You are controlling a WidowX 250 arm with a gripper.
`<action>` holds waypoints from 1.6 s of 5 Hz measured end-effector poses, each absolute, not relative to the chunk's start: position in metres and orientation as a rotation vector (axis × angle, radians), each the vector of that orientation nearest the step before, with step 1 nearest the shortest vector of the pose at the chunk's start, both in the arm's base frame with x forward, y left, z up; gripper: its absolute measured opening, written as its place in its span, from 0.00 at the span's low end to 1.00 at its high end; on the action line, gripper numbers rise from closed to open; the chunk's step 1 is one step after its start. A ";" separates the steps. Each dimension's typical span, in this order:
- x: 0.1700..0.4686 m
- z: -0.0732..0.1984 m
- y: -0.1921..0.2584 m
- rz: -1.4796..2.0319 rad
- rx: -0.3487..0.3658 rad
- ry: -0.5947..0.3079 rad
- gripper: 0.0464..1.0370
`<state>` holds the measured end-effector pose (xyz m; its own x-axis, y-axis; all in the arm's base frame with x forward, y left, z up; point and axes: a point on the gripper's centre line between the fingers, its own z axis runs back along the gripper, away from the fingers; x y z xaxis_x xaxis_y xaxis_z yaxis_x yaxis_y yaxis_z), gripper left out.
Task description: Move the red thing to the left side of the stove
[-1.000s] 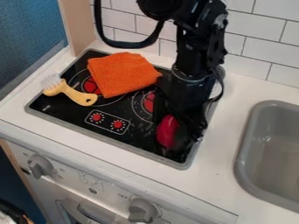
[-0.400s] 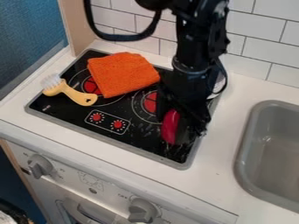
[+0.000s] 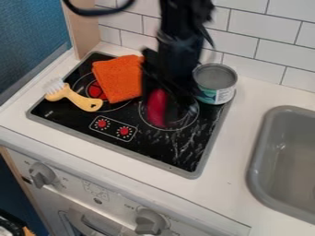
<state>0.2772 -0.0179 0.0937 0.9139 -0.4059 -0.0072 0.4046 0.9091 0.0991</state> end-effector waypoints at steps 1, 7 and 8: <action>0.283 0.109 0.022 -0.256 0.126 -0.005 0.70; 0.310 0.062 0.160 0.314 0.093 0.058 0.70; 0.309 0.051 0.164 0.318 0.087 0.078 0.70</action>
<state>0.3091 0.1639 0.0511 0.9469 0.3154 -0.0631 -0.3087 0.9462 0.0972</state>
